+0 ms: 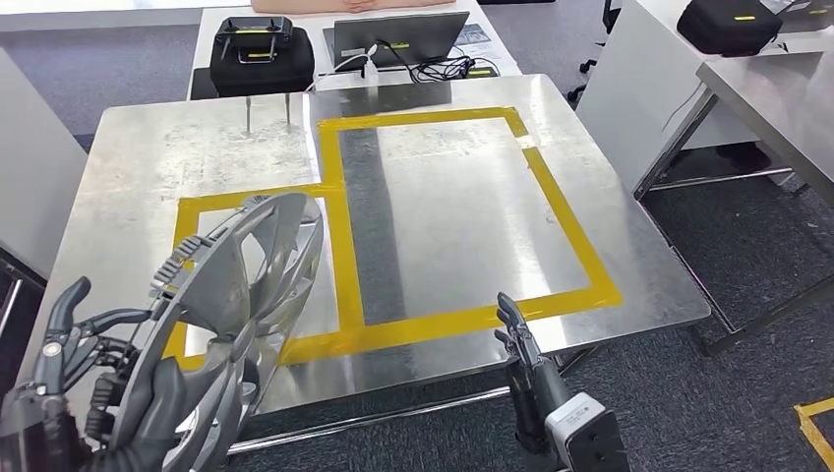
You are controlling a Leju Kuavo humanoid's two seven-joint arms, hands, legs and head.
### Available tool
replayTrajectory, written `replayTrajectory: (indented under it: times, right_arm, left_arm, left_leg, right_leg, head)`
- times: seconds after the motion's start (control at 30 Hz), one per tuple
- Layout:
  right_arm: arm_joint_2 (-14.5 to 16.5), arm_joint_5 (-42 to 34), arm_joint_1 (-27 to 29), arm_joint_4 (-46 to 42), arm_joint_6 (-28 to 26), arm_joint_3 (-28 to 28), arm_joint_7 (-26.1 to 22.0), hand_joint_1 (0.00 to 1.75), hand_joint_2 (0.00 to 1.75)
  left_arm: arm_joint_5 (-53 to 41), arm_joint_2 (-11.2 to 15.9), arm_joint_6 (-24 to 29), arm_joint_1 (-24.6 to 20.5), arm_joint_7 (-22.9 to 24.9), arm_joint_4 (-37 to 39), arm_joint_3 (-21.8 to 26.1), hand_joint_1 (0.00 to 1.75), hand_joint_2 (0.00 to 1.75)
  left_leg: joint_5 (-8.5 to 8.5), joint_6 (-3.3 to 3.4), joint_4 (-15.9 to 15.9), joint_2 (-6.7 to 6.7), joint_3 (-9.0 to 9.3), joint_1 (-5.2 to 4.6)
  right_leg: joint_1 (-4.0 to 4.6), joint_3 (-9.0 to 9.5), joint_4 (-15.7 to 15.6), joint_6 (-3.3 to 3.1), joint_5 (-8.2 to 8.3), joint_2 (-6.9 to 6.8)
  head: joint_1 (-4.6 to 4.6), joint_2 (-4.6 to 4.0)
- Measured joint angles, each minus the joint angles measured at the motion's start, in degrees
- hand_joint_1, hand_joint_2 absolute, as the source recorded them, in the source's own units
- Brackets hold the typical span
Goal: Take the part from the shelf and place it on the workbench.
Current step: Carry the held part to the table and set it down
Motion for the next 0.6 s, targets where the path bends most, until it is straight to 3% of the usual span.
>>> replayTrajectory:
  times: [0.1,0.2,0.27,0.5,0.6]
  right_arm:
    - [0.0,-0.2,0.0,0.0,0.2,0.0,-0.4,0.0,0.0]
    - [0.0,-0.3,0.1,0.0,0.2,0.0,-0.8,0.0,0.0]
    - [0.0,-0.5,0.2,0.0,0.2,0.0,-1.0,0.0,0.0]
    - [0.0,-1.9,0.3,0.7,0.6,0.0,-2.8,0.0,0.0]
    - [0.0,-2.3,0.3,1.1,1.0,0.0,-3.4,0.0,0.0]
  left_arm:
    - [-0.7,-0.3,-1.5,-0.6,1.1,0.0,1.2,0.83,1.75]
    - [-0.7,-0.6,-2.0,-0.9,1.4,0.0,2.2,0.54,1.75]
    - [-0.9,-0.7,-2.8,-1.0,1.8,0.0,2.7,0.48,1.75]
    - [-3.1,-1.6,-12.1,-5.2,7.1,0.9,4.5,0.66,1.75]
    - [-5.1,-2.7,-18.0,-8.3,10.6,2.4,5.4,1.47,1.75]
  left_leg:
    - [-0.02,0.26,0.0,0.01,0.0,-0.15]
    - [-0.02,0.41,0.0,0.03,-0.02,-0.26]
    - [0.01,0.44,0.0,0.03,-0.01,-0.29]
    - [0.25,0.37,-0.3,0.02,0.21,-0.27]
    - [0.33,0.3,-0.4,0.01,0.31,-0.27]
  right_leg:
    - [-0.1,0.01,-0.2,0.4,0.02,-0.1]
    - [-0.31,0.05,-0.4,2.37,0.08,-0.14]
    - [-0.4,0.05,-0.5,3.18,0.08,-0.15]
    - [-0.38,0.05,-0.4,3.37,0.1,-0.24]
    - [-0.39,0.07,-0.4,3.36,0.11,-0.25]
  head:
    - [0.22,0.0]
    - [0.3,0.0]
    - [0.22,0.0]
    - [-0.11,0.0]
    - [-0.26,0.0]
